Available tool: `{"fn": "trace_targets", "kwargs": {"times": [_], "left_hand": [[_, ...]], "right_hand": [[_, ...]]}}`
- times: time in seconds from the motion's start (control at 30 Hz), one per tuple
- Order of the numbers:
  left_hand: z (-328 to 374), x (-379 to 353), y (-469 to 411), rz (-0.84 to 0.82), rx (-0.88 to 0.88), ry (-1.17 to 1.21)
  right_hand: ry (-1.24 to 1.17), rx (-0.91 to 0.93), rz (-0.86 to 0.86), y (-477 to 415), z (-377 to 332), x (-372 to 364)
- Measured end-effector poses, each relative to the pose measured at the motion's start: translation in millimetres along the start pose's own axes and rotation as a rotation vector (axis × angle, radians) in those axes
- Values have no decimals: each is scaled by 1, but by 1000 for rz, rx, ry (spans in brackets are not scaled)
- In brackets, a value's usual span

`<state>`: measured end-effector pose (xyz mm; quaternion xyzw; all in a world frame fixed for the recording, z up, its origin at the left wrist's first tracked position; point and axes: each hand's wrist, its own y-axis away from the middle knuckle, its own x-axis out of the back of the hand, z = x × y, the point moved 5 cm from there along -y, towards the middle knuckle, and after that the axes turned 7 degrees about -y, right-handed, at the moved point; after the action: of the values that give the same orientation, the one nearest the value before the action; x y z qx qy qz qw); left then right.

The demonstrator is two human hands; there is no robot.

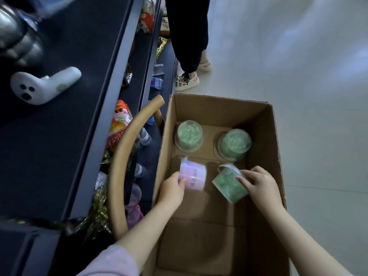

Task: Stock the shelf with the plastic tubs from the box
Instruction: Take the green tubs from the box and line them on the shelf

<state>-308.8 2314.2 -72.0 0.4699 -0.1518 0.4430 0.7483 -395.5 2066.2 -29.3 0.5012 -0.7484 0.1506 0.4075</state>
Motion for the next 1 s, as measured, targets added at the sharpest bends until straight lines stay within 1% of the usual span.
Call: {"fn": "trace_targets", "kwargs": {"times": [0.1, 0.17, 0.33, 0.43, 0.5, 0.57, 0.67, 0.73, 0.83, 0.9, 1.0], "left_hand": [[7, 8, 21, 26, -27, 14], [16, 19, 36, 75, -57, 27], [45, 61, 91, 307, -147, 65], [66, 91, 138, 417, -228, 123], [83, 116, 181, 518, -284, 170], [101, 143, 234, 628, -314, 172], [120, 182, 320, 739, -320, 231], [125, 207, 377, 804, -338, 233], [126, 248, 463, 916, -384, 170], [119, 279, 521, 1021, -392, 132], [94, 322, 608, 1197, -339, 79]], "right_hand": [[-180, 3, 80, 8, -15, 17], [-273, 19, 110, 11, -28, 33], [-456, 109, 152, 15, -63, 83], [-538, 204, 122, 19, -87, 119], [-569, 279, 95, 29, -107, 150], [-575, 368, 64, 43, -136, 188], [-554, 528, -8, 74, -200, 251], [-526, 683, -11, 104, -249, 294], [-509, 926, 8, 157, -327, 352], [-526, 1053, -16, 193, -378, 377], [-530, 1215, -60, 254, -449, 391]]}}
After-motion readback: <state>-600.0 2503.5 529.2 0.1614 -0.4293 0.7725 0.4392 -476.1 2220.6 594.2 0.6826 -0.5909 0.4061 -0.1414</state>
